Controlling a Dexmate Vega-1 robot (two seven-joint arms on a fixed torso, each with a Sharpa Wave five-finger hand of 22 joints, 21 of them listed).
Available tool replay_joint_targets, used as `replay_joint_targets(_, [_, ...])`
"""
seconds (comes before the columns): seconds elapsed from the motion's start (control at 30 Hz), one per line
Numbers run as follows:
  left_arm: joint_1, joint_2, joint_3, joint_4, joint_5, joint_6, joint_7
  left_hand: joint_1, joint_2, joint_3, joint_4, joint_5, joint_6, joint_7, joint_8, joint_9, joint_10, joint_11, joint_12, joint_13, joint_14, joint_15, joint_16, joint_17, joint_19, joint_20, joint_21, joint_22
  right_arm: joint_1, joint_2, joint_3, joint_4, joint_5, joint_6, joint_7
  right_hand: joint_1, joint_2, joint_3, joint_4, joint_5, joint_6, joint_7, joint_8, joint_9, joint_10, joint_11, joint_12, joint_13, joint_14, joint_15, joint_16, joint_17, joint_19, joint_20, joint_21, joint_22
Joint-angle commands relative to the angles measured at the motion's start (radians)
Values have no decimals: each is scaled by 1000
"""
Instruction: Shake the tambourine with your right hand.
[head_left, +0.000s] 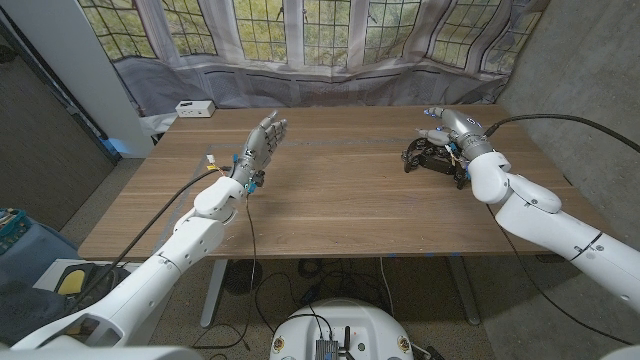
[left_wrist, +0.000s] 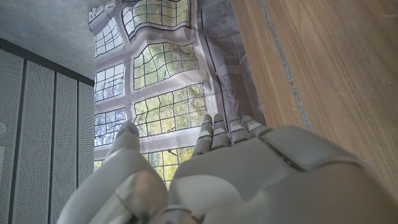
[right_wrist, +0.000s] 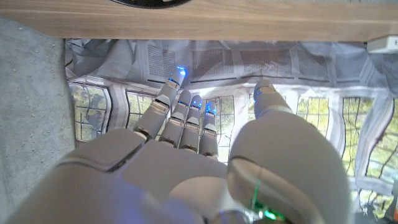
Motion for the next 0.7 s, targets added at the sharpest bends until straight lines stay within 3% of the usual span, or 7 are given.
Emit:
replay_joint_targets(0.03, [6, -5, -8, -2, 1, -15, 11, 0, 2, 6, -1, -2, 6, 6, -2, 3, 2, 2, 2, 4, 0, 9, 0, 5, -6, -3, 3, 6, -38, 86, 83, 74, 199, 254, -104, -13, 5, -1, 4, -3, 19, -3, 7, 1, 1, 8, 5, 1, -5, -1, 3, 0, -5, 0, -4, 1])
replay_joint_targets(0.2, [-9, -12, -1, 17, 3, -16, 2, 0, 2, 6, -1, -2, 6, 5, -2, 3, 2, 3, 2, 4, 1, 10, 0, 5, -5, -3, 3, 6, -32, 119, 97, 122, 279, 359, -90, -12, 18, 0, -5, -1, -40, -5, -17, 0, -19, 5, -2, -2, -27, 4, 3, -4, -23, 4, -20, 2])
replay_joint_targets(0.33, [-14, -19, 0, 28, 0, -23, -3, 0, 2, 6, -1, -2, 7, 3, -2, 3, 2, 2, 2, 4, 0, 9, 0, 5, -6, -2, 3, 6, -24, 135, 102, 154, 332, 421, -67, -38, 17, -12, 1, -4, -76, -9, -27, -1, -45, 14, -9, -3, -51, 9, 0, -7, -45, 8, -36, 2])
replay_joint_targets(0.47, [-16, -23, 2, 35, -1, -29, -10, 0, 2, 6, -1, -2, 7, 2, -2, 3, 1, 2, 2, 4, 0, 9, 0, 5, -6, -3, 3, 6, -10, 147, 109, 200, 412, 498, -8, -99, 7, -39, 20, -5, -131, 12, -33, -2, -89, 28, -14, -5, -96, 29, -5, -14, -83, 9, -61, 2])
replay_joint_targets(0.7, [-14, -25, 3, 41, -5, -32, -18, 0, 2, 6, -1, -2, 6, 1, -2, 3, 0, -1, 1, 4, 0, 9, 0, 5, -6, -3, 3, 6, 10, 176, 112, 269, 537, 584, 75, -166, 3, -67, 31, -4, -170, 25, -24, -5, -162, 49, -16, -9, -200, 50, -15, -29, -222, 13, -104, 0])
